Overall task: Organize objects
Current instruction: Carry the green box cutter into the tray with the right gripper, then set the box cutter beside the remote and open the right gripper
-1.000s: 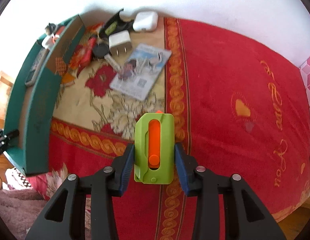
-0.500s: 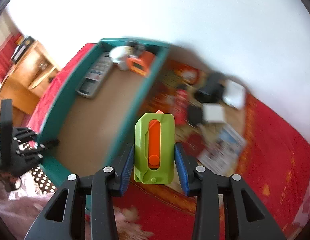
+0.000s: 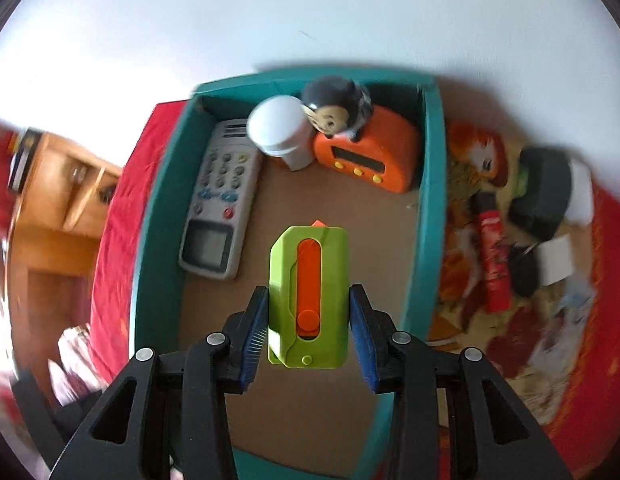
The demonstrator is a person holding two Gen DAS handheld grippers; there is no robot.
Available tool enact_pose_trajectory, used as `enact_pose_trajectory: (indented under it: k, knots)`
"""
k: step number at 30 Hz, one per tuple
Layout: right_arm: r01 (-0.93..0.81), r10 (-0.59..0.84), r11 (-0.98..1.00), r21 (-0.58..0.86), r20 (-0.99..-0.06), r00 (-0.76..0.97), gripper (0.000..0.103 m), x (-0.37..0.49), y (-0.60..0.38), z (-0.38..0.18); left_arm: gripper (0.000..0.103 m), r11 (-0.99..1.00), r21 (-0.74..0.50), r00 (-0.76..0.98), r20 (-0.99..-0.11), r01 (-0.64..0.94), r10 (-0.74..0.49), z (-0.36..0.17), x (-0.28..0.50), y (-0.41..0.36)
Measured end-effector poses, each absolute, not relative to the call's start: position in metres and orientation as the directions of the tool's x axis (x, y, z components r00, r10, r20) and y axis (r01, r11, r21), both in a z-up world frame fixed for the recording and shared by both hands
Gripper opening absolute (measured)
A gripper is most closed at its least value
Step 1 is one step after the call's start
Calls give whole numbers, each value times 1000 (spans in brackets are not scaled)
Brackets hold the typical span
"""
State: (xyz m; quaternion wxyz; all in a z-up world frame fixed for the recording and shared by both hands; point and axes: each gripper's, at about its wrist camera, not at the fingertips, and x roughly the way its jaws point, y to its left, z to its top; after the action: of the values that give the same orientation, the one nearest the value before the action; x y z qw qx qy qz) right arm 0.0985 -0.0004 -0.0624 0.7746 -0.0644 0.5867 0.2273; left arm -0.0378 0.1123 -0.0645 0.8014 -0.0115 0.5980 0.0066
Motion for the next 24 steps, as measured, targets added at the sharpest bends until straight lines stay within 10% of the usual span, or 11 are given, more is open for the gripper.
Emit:
enact_pose_trajectory:
  k: [24]
  knots:
    - [-383,161,922,48,-950,269,41,126,78,-87,14,999,-33,291,-956,-24,-25,-65,-38,119]
